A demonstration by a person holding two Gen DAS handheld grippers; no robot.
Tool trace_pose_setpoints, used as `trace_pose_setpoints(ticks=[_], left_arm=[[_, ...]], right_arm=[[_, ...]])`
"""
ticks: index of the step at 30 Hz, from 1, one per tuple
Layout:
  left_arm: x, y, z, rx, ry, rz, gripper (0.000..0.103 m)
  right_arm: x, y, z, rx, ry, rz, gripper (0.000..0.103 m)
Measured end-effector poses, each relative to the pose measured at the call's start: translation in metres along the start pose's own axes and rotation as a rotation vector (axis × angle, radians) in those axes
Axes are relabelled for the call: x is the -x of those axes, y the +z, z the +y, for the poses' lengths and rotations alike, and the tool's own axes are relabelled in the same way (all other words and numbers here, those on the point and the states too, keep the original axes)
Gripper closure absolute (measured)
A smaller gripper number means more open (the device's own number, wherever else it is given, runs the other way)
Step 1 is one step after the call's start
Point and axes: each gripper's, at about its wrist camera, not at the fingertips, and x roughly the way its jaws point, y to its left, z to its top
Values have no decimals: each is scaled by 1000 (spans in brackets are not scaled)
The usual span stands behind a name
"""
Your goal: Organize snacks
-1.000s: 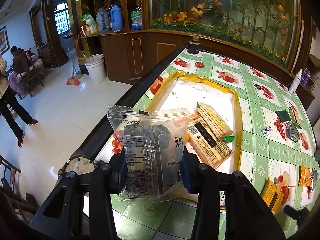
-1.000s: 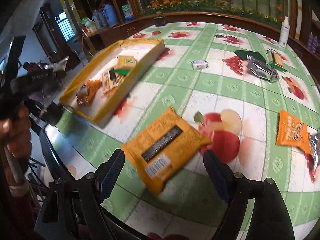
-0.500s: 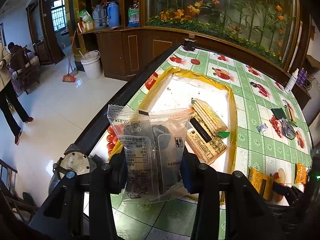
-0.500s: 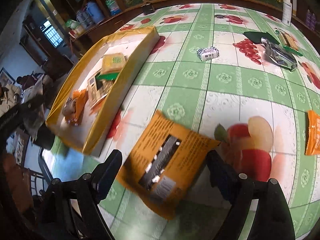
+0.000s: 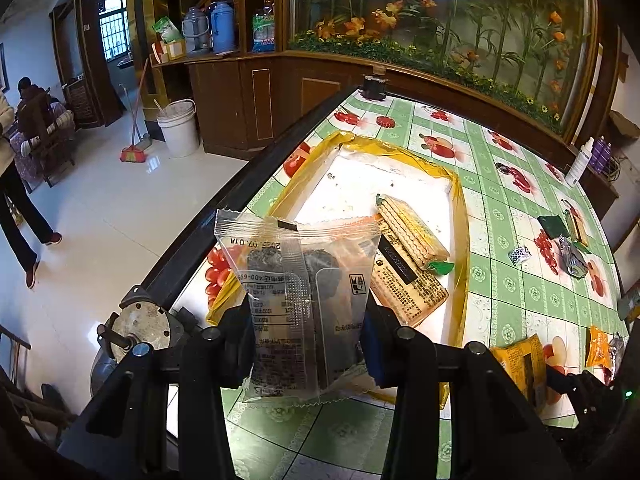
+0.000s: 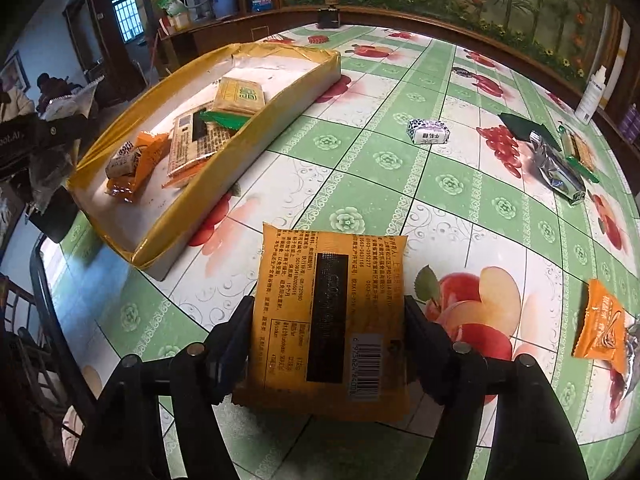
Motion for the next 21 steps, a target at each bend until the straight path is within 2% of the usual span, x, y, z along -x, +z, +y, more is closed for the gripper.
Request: trace_pose_setpoints(ticks=[4, 11, 21], left_arm=[[0, 0, -1, -3, 10, -5, 61], [0, -1, 0, -6, 23, -10, 61], [-5, -1, 4, 0, 40, -11, 61]], right_arm=[[16, 8, 1, -18, 55, -60, 32], [27, 32, 8, -59, 226, -118, 32], [29, 52, 29, -31, 281, -154, 32]])
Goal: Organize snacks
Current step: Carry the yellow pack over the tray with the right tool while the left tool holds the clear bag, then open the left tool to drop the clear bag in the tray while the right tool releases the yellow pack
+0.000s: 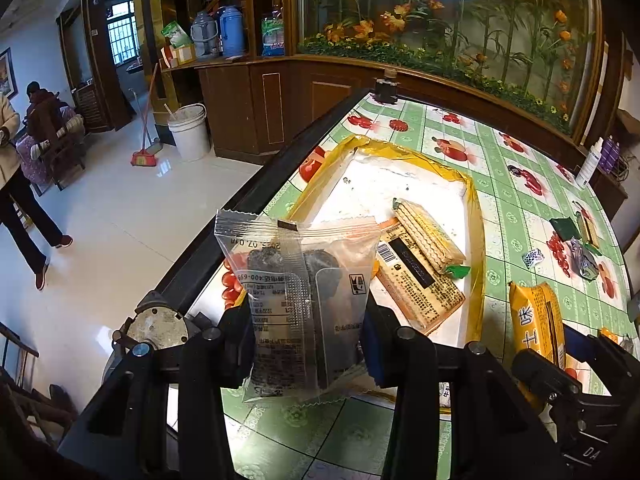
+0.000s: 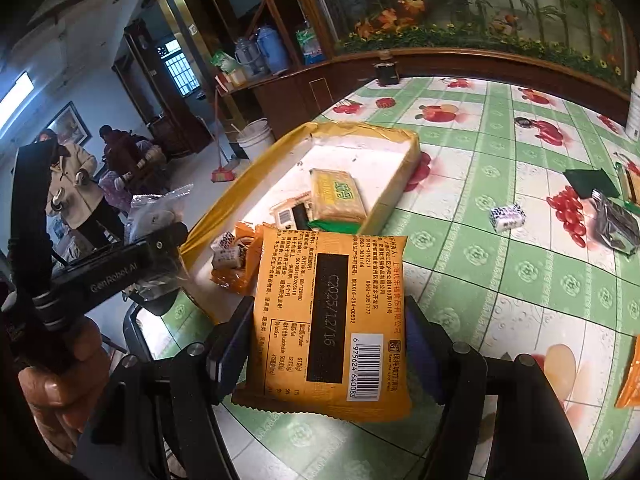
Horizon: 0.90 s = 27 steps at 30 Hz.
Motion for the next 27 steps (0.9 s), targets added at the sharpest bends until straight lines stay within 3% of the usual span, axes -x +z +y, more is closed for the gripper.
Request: trace_pose_setpoints(ticks=[13, 21, 27], left_arm=[[-28, 1, -3, -26, 17, 60, 61], [-45, 12, -11, -47, 38, 56, 61], [-57, 14, -12, -40, -3, 88, 57]], right_arm=[[-38, 40, 15, 28, 87, -13, 32], [-74, 63, 21, 54, 78, 10, 32], [-91, 70, 15, 54, 63, 31, 32]])
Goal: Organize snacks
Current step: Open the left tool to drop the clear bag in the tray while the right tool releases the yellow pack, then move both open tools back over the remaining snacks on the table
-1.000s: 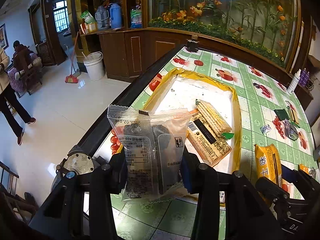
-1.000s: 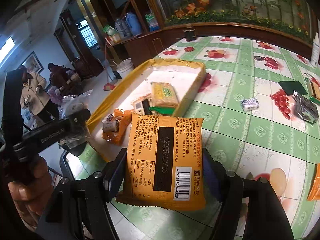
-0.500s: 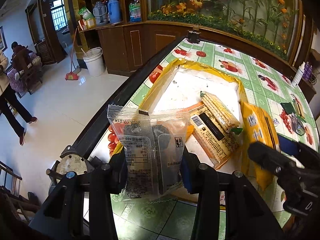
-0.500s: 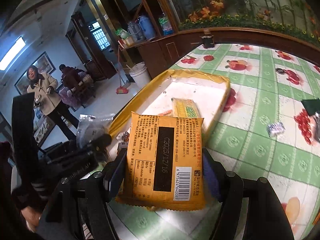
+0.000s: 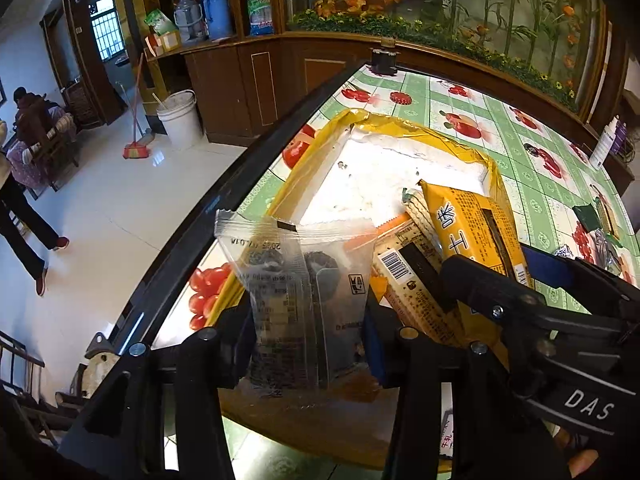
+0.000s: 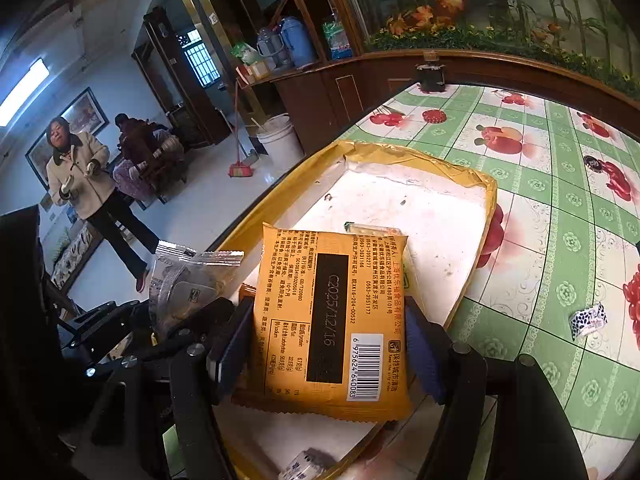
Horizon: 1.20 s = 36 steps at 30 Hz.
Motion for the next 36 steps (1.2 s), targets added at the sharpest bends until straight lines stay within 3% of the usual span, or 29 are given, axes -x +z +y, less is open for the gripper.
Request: trace_pose_setpoints(ticks=[5, 19, 28, 36], left_arm=[[4, 0, -2, 1, 11, -22, 44], [55, 1, -9, 6, -2, -146, 39], [76, -2, -20, -13, -14, -183, 39], [92, -12, -40, -54, -43, -196, 39]], right_arm=[[0, -1, -7, -26, -6, 0, 30], [66, -18, -39, -162, 14, -102, 24], [101, -39, -49, -202, 20, -152, 23], [143, -62, -71, -291, 71, -257, 23]])
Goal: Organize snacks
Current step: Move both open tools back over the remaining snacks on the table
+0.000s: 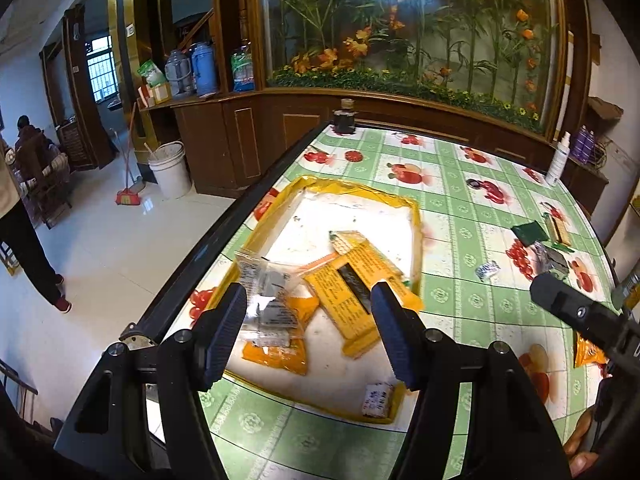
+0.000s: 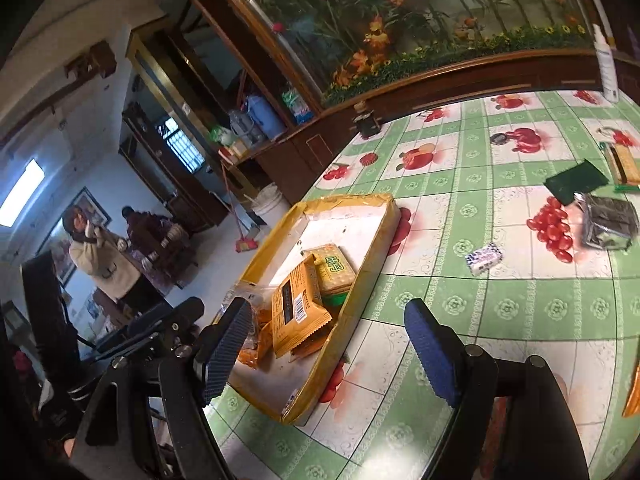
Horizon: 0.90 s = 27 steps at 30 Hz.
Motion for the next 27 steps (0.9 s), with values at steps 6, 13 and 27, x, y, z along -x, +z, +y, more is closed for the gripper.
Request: trace_pose_setpoints(ticks=[6, 13, 27], left_arm=[[11, -7, -28, -59, -54, -3, 39], [18, -16, -62, -127, -116, 14, 39], [-5, -21, -128, -266, -294, 52, 39]], right_arm=[[61, -15, -32, -79, 61, -209, 21], [153, -31, -66, -106, 57, -504, 12], [183, -54, -143, -197, -376, -234, 8]])
